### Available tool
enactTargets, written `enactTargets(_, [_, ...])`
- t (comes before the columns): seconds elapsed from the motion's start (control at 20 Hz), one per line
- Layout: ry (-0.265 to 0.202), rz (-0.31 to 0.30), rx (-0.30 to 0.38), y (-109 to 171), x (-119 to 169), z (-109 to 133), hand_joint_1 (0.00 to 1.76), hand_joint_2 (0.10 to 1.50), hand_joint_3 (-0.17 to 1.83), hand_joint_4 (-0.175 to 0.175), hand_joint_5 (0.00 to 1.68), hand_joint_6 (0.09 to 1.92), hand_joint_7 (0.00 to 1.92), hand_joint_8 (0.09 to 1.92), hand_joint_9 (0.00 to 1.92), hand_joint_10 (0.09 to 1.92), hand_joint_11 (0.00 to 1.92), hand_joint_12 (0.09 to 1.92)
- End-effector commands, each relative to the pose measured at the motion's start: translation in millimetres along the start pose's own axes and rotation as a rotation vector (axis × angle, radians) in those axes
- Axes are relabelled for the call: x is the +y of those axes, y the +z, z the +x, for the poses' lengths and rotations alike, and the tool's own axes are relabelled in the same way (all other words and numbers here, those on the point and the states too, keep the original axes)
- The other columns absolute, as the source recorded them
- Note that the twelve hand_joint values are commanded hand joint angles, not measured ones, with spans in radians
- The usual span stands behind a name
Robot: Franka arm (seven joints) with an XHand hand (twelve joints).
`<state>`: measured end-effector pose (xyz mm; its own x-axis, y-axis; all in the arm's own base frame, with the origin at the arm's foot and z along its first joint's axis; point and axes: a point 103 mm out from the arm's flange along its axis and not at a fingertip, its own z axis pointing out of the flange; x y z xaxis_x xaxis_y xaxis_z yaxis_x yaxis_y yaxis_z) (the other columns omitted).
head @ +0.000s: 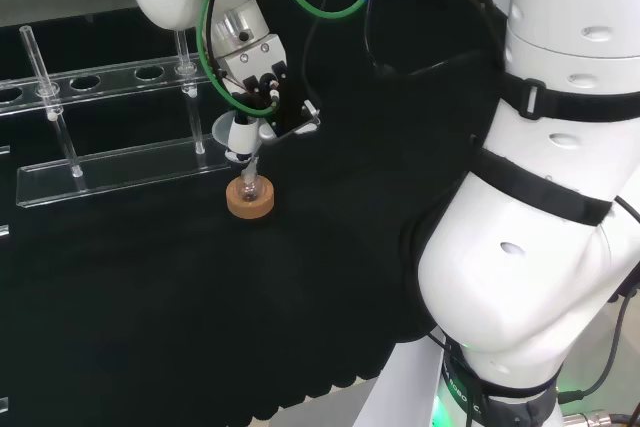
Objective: Place the funnel on the round-bottom flask.
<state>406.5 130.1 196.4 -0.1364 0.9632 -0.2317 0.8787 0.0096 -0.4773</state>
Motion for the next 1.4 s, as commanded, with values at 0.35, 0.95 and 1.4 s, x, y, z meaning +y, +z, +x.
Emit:
enactTargets(0.35, [-0.01, 0.008, 0.004, 1.2, -3.2, -1.4, 0.81, 0.55, 0.77, -0.045, 0.38, 0.29, 0.48, 0.78, 0.75, 0.59, 0.52, 1.29])
enactTargets(0.95, [-0.023, 0.032, 0.013, 3.3, -5.7, -1.5, 0.76, 0.54, 0.7, -0.031, 0.26, 0.09, 0.11, 0.69, 0.48, 0.65, 0.39, 1.37])
enactTargets(1.4, [-0.039, -0.048, 0.049, 3.1, -14.4, -9.0, 0.61, 0.55, 0.51, -0.011, 0.08, 0.09, 0.0, 0.31, 0.16, 0.79, 0.23, 1.48])
